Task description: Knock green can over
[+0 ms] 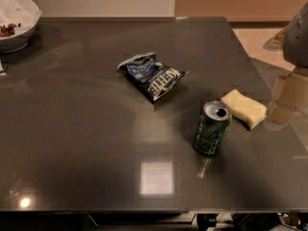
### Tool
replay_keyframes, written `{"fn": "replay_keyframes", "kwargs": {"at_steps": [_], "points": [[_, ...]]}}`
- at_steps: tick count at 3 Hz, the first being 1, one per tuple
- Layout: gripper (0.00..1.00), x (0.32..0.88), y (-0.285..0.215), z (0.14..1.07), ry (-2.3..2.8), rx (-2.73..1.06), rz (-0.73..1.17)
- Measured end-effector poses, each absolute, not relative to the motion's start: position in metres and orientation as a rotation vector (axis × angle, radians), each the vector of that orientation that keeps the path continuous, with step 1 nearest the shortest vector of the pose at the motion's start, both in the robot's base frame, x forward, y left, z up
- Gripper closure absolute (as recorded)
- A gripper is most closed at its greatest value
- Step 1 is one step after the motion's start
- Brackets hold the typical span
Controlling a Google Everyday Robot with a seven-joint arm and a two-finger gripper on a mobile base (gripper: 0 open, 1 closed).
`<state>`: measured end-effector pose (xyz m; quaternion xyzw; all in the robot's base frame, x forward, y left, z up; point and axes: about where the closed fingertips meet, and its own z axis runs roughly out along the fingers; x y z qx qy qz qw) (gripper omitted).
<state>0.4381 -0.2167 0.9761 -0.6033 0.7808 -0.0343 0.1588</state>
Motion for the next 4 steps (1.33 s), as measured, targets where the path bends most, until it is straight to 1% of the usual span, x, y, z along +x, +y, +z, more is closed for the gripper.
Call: {"fn": "replay_keyframes", "kwargs": {"at_steps": [1,2,4], "points": [[0.00,0.438,-0.217,0.976,2.232,-1.725,-0.098],[0.00,0.436,-0.213,0.968,2.191,-1.719,-0.034],[0.00,0.432,-0.180,0.921,2.019,-1.704,0.220]]}}
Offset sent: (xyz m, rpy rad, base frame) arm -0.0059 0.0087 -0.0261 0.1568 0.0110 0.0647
